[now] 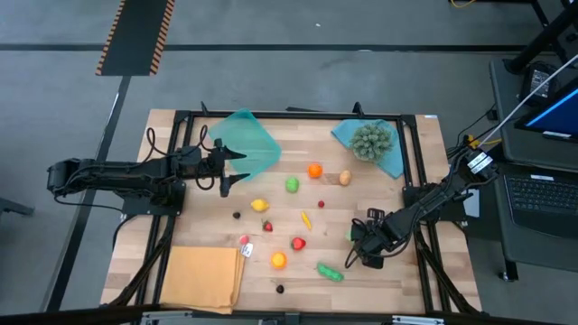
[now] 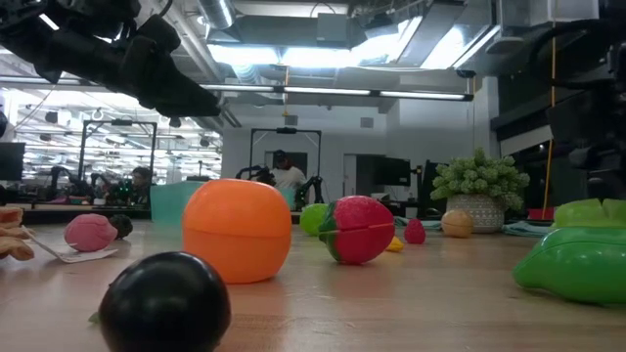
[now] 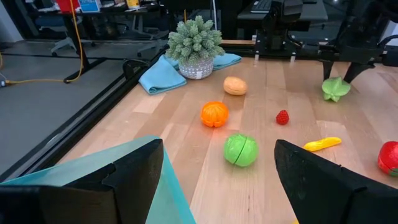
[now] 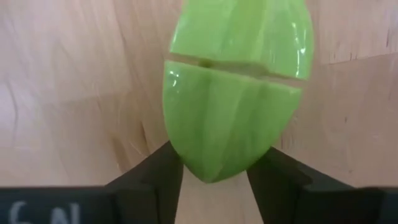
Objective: Pick and placing Produce into tupperware
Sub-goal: Put the green starfruit into the blue bin
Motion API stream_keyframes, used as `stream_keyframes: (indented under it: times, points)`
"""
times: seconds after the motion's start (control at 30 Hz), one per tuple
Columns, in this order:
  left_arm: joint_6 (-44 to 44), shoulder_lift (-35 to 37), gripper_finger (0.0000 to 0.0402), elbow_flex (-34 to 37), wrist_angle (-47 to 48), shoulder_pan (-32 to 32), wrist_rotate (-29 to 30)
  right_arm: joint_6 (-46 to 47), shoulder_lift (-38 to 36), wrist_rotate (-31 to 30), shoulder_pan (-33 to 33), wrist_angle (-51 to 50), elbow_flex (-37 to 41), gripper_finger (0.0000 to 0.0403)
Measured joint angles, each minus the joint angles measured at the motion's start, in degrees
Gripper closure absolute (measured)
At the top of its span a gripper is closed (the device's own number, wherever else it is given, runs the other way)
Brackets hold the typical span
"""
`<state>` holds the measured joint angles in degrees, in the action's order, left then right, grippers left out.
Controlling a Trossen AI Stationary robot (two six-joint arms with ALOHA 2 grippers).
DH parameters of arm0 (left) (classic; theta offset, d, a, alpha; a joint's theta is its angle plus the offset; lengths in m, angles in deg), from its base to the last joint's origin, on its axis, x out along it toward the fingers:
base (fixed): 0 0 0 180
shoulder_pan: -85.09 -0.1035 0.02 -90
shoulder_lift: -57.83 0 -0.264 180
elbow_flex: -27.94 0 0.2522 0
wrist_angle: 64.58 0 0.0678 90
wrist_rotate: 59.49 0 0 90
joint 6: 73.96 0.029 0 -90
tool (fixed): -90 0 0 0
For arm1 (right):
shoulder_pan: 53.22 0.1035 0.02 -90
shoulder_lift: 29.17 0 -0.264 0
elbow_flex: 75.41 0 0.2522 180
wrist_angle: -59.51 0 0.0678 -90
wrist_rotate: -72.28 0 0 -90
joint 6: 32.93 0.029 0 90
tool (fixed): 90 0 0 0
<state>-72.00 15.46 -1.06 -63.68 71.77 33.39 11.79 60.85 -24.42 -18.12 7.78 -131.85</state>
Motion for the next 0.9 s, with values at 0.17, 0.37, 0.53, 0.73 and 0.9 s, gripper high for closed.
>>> stream_keyframes:
  times: [0.17, 0.37, 0.53, 0.73, 0.9]
  points:
    - [0.0, 0.0, 0.0101, 0.0, 0.0, 0.0, 0.0, 0.0, 0.0, 0.1, 0.0, 0.3, 0.0, 0.0250]
    - [0.0, 0.0, 0.0101, 0.0, 0.0, 0.0, 0.0, 0.3, 0.0, 0.0, -0.1, 1.0, 0.1, 0.0216]
    - [0.0, 0.0, 0.0101, 0.0, 0.0, 0.0, 0.0, -0.1, 0.0, -1.8, -0.1, 1.4, 0.2, 0.0160]
    - [0.0, 0.0, 0.0101, 0.0, 0.0, 0.0, 0.0, 0.1, 0.0, -2.7, -0.2, 2.0, 0.2, 0.0116]
    - [0.0, 0.0, 0.0101, 0.0, 0.0, 0.0, 0.0, 3.1, 0.1, -2.6, -0.2, 3.1, 0.2, 0.0110]
